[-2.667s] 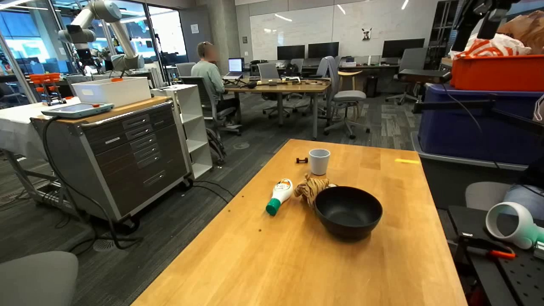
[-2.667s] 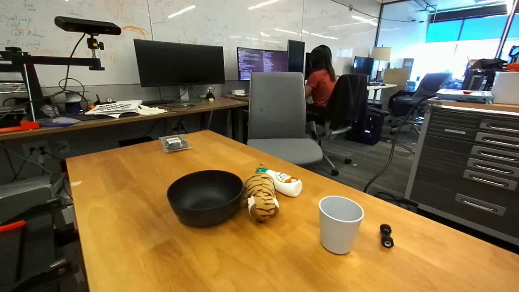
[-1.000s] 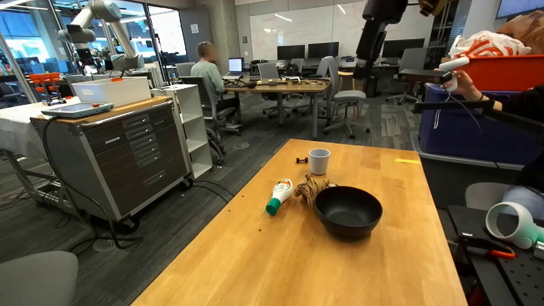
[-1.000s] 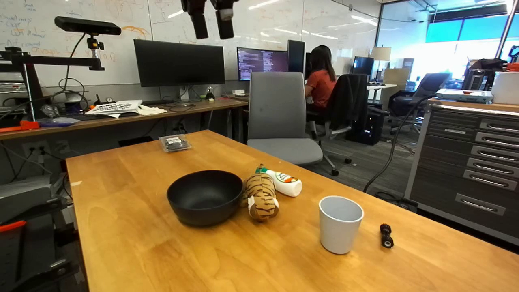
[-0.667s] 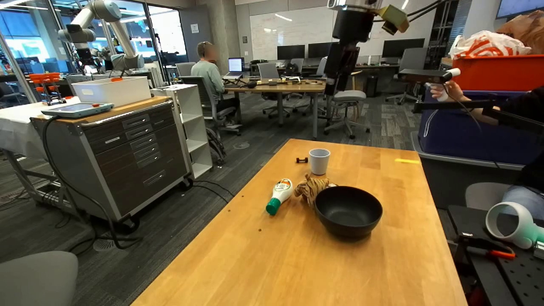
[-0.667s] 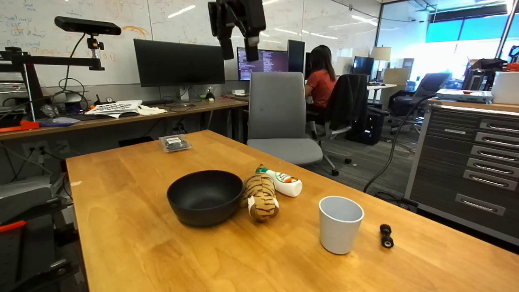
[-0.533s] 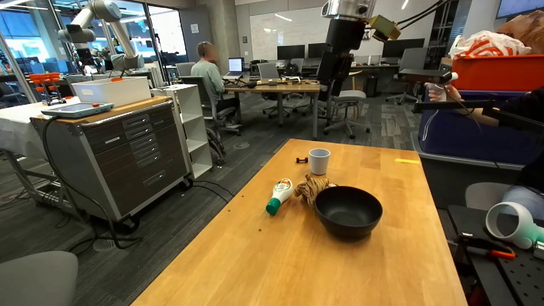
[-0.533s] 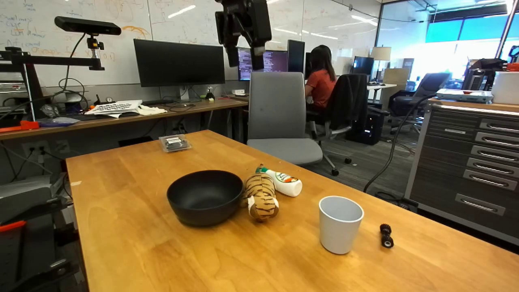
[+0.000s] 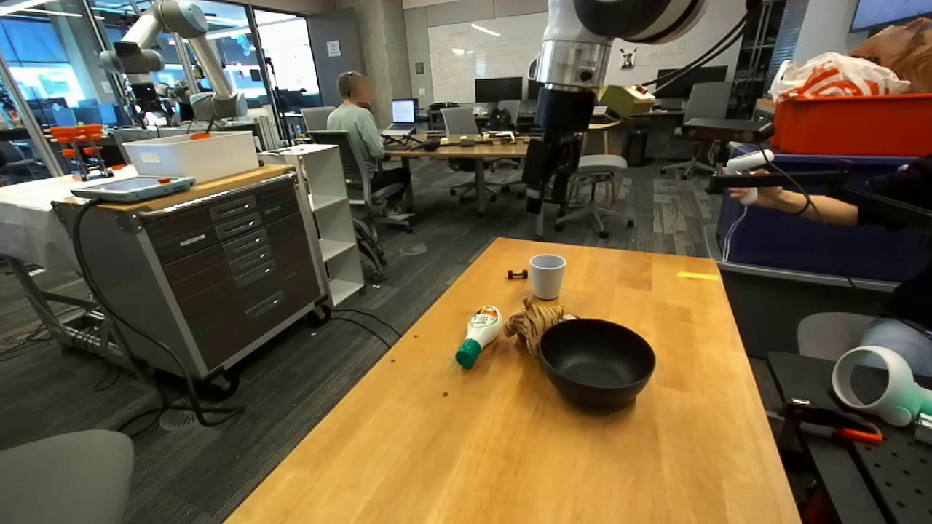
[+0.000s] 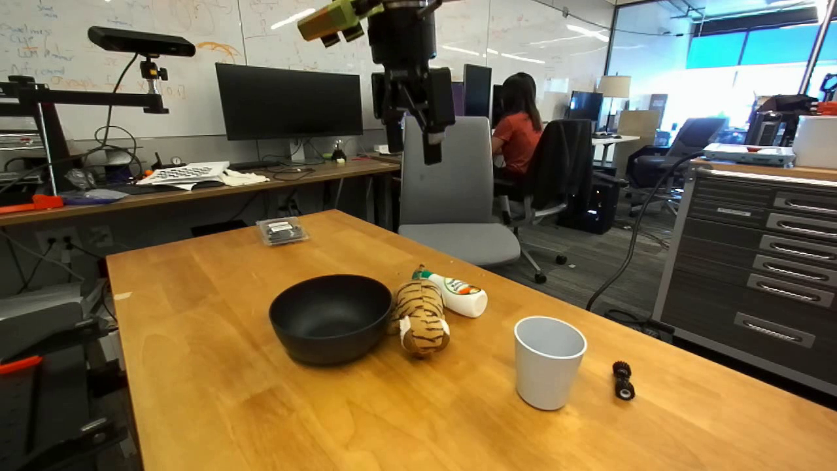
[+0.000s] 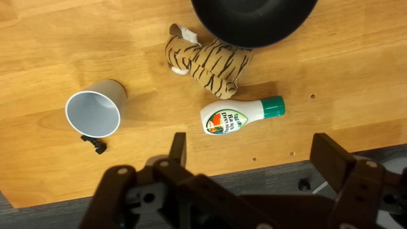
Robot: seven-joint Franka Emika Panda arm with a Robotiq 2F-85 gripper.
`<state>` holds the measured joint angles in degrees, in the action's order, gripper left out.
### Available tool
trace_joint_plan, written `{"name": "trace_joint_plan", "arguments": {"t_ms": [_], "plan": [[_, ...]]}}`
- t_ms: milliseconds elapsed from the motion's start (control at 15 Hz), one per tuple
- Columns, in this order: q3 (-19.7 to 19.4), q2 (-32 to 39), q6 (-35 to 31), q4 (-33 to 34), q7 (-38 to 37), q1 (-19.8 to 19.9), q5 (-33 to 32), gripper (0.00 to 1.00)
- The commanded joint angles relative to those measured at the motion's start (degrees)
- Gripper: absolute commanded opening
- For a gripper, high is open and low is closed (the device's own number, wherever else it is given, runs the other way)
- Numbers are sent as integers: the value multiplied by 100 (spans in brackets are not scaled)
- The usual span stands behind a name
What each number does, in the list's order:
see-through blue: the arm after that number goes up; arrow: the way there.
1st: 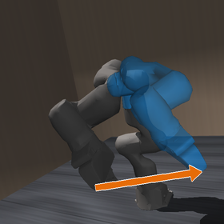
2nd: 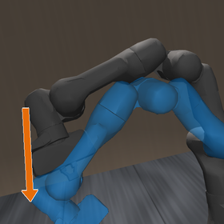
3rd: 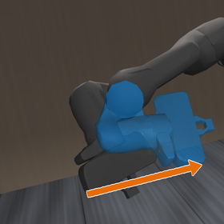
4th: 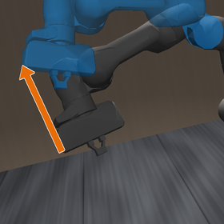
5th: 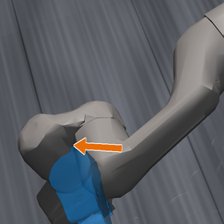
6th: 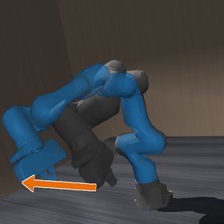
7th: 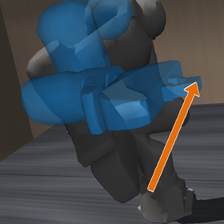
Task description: Pick the stuffed animal on the table and put it in the bowl
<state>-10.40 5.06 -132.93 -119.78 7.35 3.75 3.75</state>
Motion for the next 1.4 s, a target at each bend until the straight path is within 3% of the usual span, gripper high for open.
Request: {"name": "trace_joint_plan", "arguments": {"t_ms": [0, 467, 1333], "plan": [[142, 351, -139, 206, -40, 171, 65, 100], [177, 851, -541, 157, 34, 311, 122, 100], [493, 1580, -607, 336, 92, 540, 454, 100]]}}
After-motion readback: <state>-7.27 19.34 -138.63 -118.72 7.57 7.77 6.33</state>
